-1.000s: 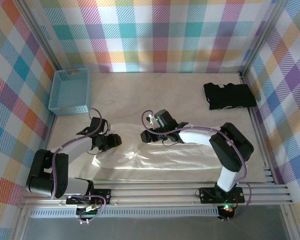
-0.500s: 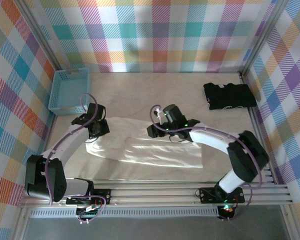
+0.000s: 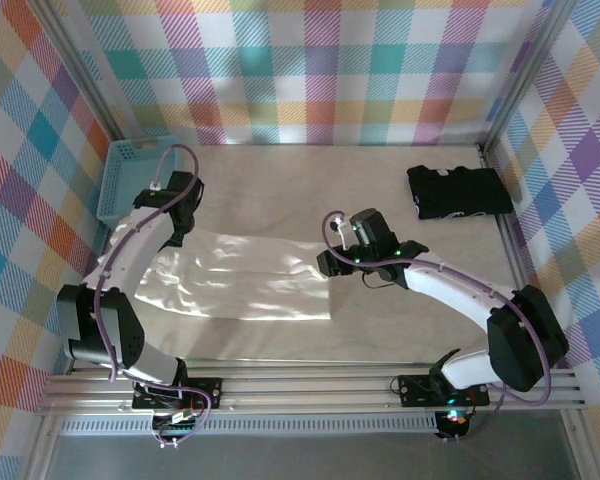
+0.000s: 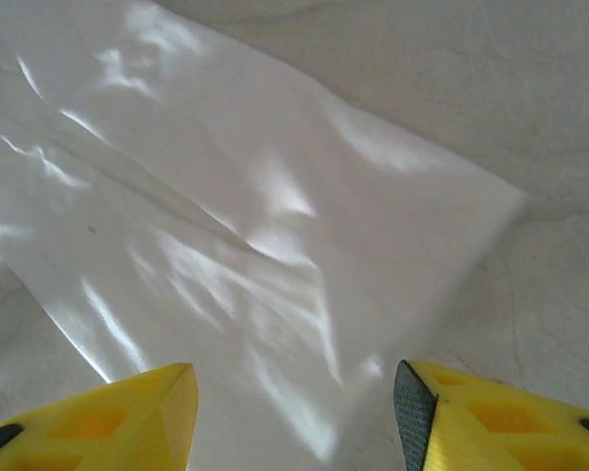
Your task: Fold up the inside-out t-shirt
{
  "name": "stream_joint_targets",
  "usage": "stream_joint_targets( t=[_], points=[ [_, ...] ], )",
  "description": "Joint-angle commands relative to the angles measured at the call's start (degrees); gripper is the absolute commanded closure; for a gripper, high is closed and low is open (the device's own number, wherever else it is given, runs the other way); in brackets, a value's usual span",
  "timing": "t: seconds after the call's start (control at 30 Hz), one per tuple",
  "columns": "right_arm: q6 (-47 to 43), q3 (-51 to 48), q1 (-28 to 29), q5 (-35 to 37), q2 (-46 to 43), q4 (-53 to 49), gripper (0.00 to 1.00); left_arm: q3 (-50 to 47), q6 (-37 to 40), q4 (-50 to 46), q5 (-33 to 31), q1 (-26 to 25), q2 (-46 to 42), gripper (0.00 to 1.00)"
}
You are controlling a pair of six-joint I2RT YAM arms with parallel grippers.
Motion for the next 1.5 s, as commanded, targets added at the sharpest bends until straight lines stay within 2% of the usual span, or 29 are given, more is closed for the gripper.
stream_joint_targets(
  t=[0.0, 0.17, 0.3, 0.4, 0.43, 0.5, 0.53, 0.6, 0.73, 0.77, 0.9, 1.03, 1.2, 1.33, 1.47],
  points=[
    [-1.76, -1.05, -0.49, 1.43, -1.98, -1.57, 0.44, 5.22, -0.54, -8.63, -8.08, -1.71, 2.62, 1.0],
    [-1.56, -1.47, -1.83, 3.13, -2.6, -2.64, 0.44, 8.79, -11.73, -18.27, -3.8, -13.65, 8.77, 1.0],
    [-1.76, -1.52, -3.26, 4.74, -3.46, -4.23, 0.44, 13.26, -20.85, -21.37, 5.37, -25.14, 16.8, 1.0],
    [-1.47, -2.09, -4.67, 6.82, -4.8, -5.72, 0.44, 18.88, -23.64, -17.9, 14.85, -33.32, 22.91, 1.0],
    [-1.02, -2.67, -5.41, 7.64, -5.54, -6.14, 0.44, 21.21, -23.9, -15.52, 18.46, -35.64, 24.88, 0.88],
    [-0.26, -3.83, -6.58, 8.44, -6.71, -6.38, 0.44, 23.49, -23.66, -10.54, 25.56, -38.68, 27.43, 0.58],
    [0.22, -4.48, -7.18, 8.74, -7.36, -6.47, 0.43, 24.59, -23.32, -8.83, 28.25, -39.46, 28.33, 0.49],
    [1.26, -5.54, -7.79, 9.48, -8.16, -6.66, 0.44, 24.71, -23.3, -6.88, 29.41, -39.72, 28.06, 0.33],
    [3.34, -7.18, -7.81, 7.96, -8.79, -4.27, 0.44, 19.23, -22.92, -4.54, 27.37, -38.77, 20.22, 0.24],
    [3.67, -7.55, -7.8, 6.39, -8.57, -2.82, 0.44, 16.47, -23.17, -3.05, 27.8, -38.16, 17.36, 0.22],
    [4.63, -6.49, -6.55, -7.66, -3.75, 6.36, 0.44, -1.12, -25.55, 7.51, 35.45, -32.43, 3.19, 0.15],
    [0.15, 0.64, 0.53, -5.44, 5.22, 8.56, 0.4, -16.69, -29.58, 18.74, 46.84, -25.25, -7.45, 0.14],
    [-4.72, 9.39, 5.31, -3.72, 16.51, 10.06, 0.24, -29.58, -34.43, 31.36, 58.69, -18.44, -15.35, 0.1],
    [-9.03, 16.93, 8.6, 0.72, 24.86, 7.86, 0.17, -34.24, -37.15, 37.21, 63.37, -17.45, -15.6, 0.1],
    [-10.79, 22.08, 9.08, 2.52, 31.02, 6.81, 0.15, -38.5, -40.12, 43.48, 66.1, -17.37, -15.98, 0.1]
  ],
)
